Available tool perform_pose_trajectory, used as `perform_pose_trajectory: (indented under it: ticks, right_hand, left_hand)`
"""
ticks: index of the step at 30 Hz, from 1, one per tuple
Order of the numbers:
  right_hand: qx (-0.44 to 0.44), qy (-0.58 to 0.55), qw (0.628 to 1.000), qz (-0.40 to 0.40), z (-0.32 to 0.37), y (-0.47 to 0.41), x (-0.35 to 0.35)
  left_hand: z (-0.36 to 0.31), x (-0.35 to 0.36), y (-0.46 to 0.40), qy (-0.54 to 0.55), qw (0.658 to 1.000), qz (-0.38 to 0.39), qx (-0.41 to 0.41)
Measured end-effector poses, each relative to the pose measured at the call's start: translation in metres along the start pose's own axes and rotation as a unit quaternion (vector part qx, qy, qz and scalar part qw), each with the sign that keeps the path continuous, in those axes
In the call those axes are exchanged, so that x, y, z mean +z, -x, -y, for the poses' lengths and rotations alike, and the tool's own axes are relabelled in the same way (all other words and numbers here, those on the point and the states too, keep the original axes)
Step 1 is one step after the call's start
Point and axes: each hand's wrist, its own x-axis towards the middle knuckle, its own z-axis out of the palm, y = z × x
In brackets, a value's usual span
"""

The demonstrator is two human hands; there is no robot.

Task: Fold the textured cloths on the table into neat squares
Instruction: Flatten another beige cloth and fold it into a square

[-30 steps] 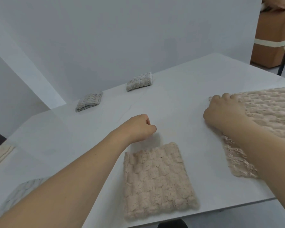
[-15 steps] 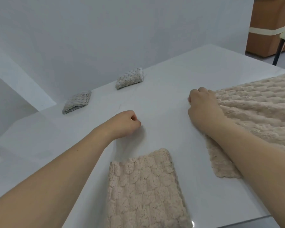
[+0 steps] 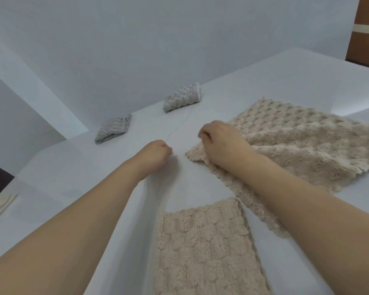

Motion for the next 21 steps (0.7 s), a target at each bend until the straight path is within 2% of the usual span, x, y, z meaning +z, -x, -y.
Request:
perform_pose_trajectory:
  ticks: [2,3,5,7,10,13,17,19,21]
  right_hand:
    - [0.057,0.132,0.989,-0.037,-0.008,-0.001,-0.015]
    - [0.108,0.207,0.972,-0.015,-0.013,0.0,-0.023]
    - [0.22,0.272,0.933,0.086,-0.021,0.003,-0.034]
    - [0.276,0.265,0.911,0.154,-0.03,0.004,-0.033]
    - [0.245,0.255,0.918,0.18,-0.038,-0.003,-0.027]
    - [0.212,0.241,0.925,0.202,-0.036,-0.016,-0.019]
    - [0.13,0.21,0.942,0.228,-0.025,-0.041,0.007]
    - [0.071,0.166,0.955,0.235,-0.009,-0.05,0.022]
    - [0.006,0.119,0.971,0.207,0.017,-0.056,0.034]
  left_hand:
    - [-0.013,0.009,-0.003,0.035,0.999,-0.005,0.017]
    - [-0.021,0.016,-0.004,0.043,0.999,-0.004,0.031]
    - [-0.036,0.032,-0.002,0.028,0.998,0.003,0.059]
    - [-0.046,0.048,-0.003,-0.048,0.994,0.0,0.093]
    - [-0.051,0.055,-0.007,-0.162,0.979,-0.024,0.124]
    - [-0.043,0.045,-0.007,-0.164,0.975,-0.051,0.139]
    - [-0.012,0.022,-0.002,-0.043,0.993,-0.06,0.097]
    - [0.008,0.007,-0.002,0.064,0.995,-0.077,0.02]
    - [0.026,-0.015,0.0,0.227,0.967,-0.093,-0.074]
